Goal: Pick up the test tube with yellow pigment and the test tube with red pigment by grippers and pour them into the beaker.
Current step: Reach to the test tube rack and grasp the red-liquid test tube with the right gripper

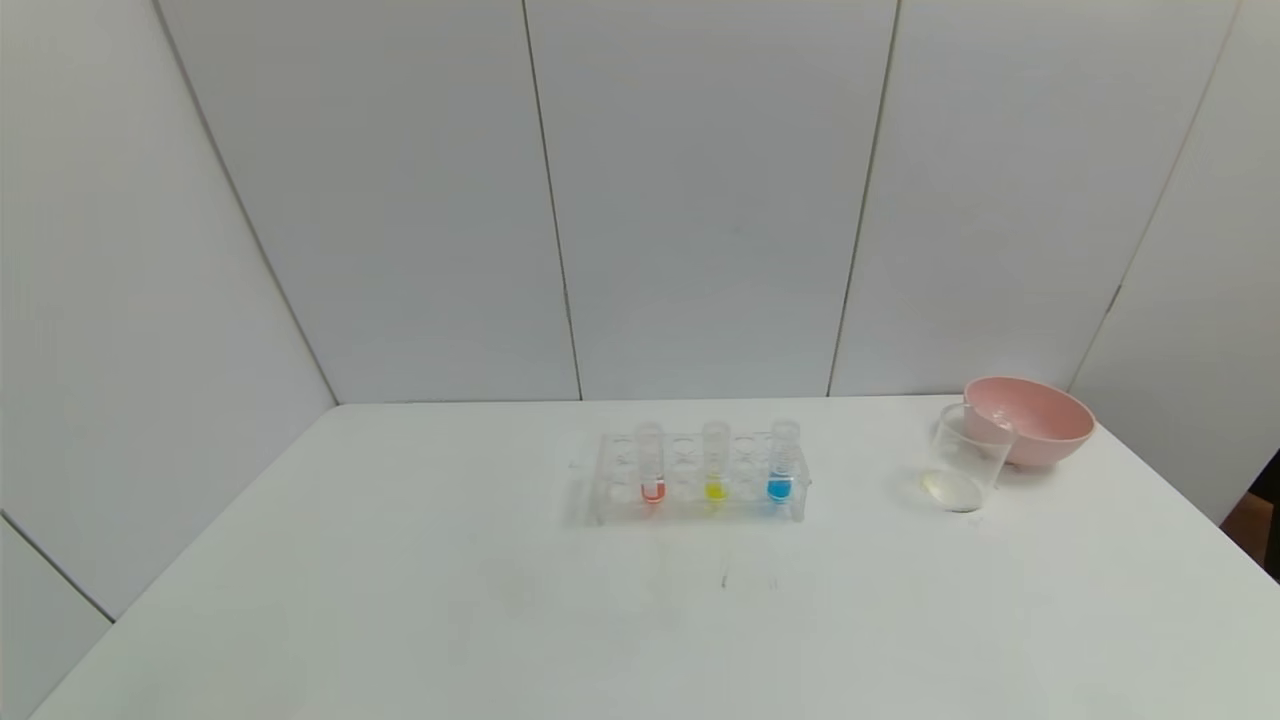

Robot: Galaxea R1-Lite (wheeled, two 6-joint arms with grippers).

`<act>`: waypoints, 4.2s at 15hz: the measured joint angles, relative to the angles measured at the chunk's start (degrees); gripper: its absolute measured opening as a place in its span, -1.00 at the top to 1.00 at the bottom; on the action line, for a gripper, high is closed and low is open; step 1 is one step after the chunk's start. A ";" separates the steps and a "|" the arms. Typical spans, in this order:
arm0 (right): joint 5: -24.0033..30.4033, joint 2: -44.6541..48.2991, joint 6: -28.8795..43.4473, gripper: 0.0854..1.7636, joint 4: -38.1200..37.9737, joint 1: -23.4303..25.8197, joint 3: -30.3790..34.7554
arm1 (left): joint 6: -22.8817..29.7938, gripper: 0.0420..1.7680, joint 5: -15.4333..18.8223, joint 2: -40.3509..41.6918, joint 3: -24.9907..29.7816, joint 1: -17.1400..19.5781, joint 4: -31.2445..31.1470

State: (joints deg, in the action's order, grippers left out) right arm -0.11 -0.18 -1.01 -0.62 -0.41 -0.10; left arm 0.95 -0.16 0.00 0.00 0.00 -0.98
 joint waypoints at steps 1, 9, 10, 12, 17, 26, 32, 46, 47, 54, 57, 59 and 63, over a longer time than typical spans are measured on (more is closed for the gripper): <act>0.01 0.00 0.00 -0.94 0.00 0.00 0.00 | 0.00 -0.94 0.02 0.00 0.00 0.00 0.00; 0.32 -0.09 0.39 -0.94 0.24 -0.02 -1.91 | 0.00 -0.94 0.00 0.00 0.00 0.00 0.00; 0.68 -0.52 0.39 -0.94 0.16 -0.02 -2.73 | 0.00 -0.94 0.00 0.00 0.00 0.00 0.00; 1.17 -2.73 0.37 -0.94 0.29 -0.11 -4.64 | 0.00 -0.94 0.00 0.00 0.00 0.00 0.02; 1.34 -16.76 0.99 -0.94 3.00 -0.52 -12.35 | 0.00 -0.94 0.00 0.00 0.00 0.00 0.02; 1.34 -51.16 3.33 -0.94 16.27 -10.11 -25.87 | 0.00 -0.94 0.00 0.00 0.00 0.00 0.00; -8.12 -67.37 8.07 -0.94 16.35 -29.27 -32.59 | 0.00 -0.94 0.00 0.00 0.00 0.00 0.00; -27.12 -106.16 19.46 -0.94 8.77 -55.45 -66.57 | 0.00 -0.94 0.00 0.00 0.00 0.00 0.00; -28.00 -109.13 19.72 -0.94 7.57 -55.65 -70.22 | 0.00 -0.94 0.00 0.00 0.00 0.00 0.00; -30.03 -126.47 24.38 -0.94 -4.38 -55.45 -94.59 | -0.02 -0.94 0.00 0.00 0.00 0.00 0.00; -32.34 -132.91 24.69 -0.94 -7.91 -54.36 -103.73 | 0.00 -0.94 0.00 0.00 0.00 0.00 0.00; -33.88 -136.86 24.60 -0.94 -9.01 -53.31 -109.69 | 0.00 -0.94 0.00 0.00 0.00 0.00 0.00; -35.57 -141.72 23.56 -0.94 -8.13 -51.15 -113.52 | -0.02 -0.94 0.00 0.00 0.00 0.00 0.00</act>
State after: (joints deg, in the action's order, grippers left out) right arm -35.68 -141.90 22.55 -8.75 -51.57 -113.62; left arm 0.93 -0.16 0.00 0.00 0.00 -0.98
